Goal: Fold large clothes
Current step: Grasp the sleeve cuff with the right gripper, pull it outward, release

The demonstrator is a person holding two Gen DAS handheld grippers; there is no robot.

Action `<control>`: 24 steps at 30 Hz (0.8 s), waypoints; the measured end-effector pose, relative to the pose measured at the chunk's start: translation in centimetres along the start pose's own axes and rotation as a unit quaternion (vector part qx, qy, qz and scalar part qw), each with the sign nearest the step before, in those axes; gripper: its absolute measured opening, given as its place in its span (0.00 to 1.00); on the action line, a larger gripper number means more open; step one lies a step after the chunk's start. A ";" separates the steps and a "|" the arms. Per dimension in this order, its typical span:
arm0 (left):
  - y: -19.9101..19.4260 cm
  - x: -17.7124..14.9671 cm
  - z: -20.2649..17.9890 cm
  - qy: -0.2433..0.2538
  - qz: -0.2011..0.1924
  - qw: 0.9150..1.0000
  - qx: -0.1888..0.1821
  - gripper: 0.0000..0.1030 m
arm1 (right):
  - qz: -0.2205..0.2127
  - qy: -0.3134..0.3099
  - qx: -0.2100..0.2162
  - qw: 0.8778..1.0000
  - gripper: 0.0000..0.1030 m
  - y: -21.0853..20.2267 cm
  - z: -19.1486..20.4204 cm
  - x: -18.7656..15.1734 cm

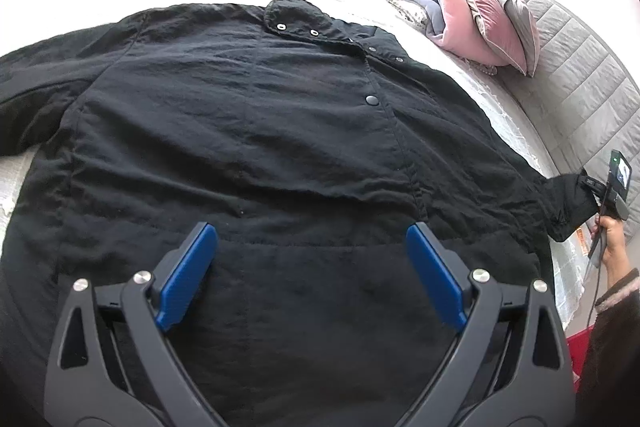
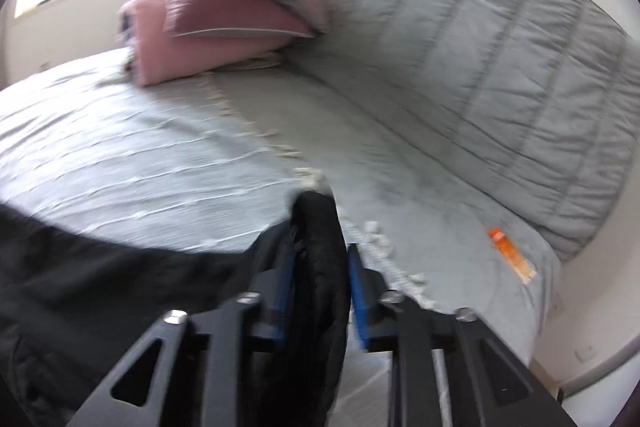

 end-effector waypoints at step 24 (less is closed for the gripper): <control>1.2 -0.5 -0.6 0.009 0.007 1.000 0.013 0.93 | 0.108 0.185 0.184 0.959 0.16 6.9 -5.4 -11.3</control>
Point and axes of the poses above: each gripper's, at about its wrist camera, not at the fingertips, and y roughly the way its jaws point, z to its left, x to its top, the point moved 1 cm from there along y, roughly the way its jaws point, and after that the axes turned 7 degrees about -y, right-handed, at the moved point
